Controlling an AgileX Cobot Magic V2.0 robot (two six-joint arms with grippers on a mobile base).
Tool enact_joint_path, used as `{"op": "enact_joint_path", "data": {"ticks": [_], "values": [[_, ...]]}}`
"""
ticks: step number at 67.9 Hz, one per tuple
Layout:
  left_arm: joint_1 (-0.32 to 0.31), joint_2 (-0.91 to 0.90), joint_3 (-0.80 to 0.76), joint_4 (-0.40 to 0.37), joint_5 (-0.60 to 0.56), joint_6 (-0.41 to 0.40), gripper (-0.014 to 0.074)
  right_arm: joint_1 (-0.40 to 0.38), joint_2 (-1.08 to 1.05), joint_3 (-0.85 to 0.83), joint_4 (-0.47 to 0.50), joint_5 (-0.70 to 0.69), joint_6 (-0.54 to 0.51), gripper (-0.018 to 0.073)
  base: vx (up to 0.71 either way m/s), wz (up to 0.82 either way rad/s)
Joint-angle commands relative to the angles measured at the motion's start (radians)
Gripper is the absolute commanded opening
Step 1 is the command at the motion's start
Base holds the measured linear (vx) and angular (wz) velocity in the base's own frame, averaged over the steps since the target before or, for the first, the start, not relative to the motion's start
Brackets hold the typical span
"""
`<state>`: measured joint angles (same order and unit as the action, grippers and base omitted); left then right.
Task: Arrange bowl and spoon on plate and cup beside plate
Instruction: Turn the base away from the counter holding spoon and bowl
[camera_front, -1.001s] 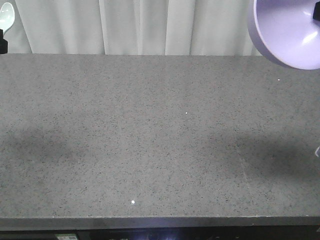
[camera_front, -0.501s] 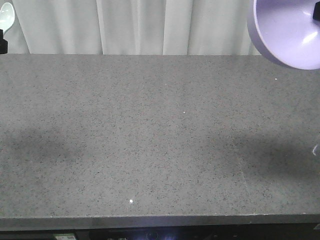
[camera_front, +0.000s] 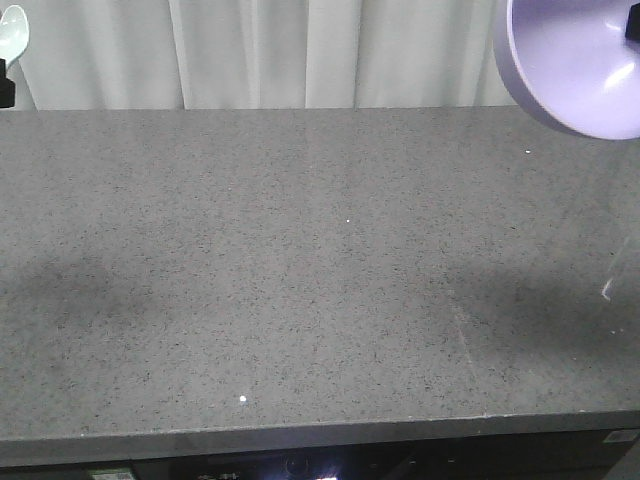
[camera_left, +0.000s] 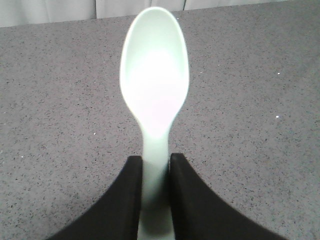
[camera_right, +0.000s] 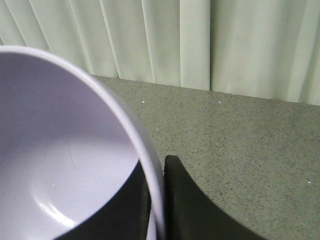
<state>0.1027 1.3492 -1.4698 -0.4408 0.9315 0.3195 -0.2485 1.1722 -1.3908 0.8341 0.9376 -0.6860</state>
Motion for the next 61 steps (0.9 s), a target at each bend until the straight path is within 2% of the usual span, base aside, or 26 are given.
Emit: {"op": "enact_joint_path", "data": {"ticks": [1,61], "values": [[0.001,-0.029,-0.023,-0.033,-0.054,0.000,-0.0008,-0.006,-0.020,-0.030,0.050,-0.049,-0.006,-0.0003,-0.02,-0.12],[0.001,-0.029,-0.023,-0.033,-0.054,0.000,-0.0008,-0.006,-0.020,-0.030,0.050,-0.049,-0.006,-0.0003,-0.01,-0.16]]}}
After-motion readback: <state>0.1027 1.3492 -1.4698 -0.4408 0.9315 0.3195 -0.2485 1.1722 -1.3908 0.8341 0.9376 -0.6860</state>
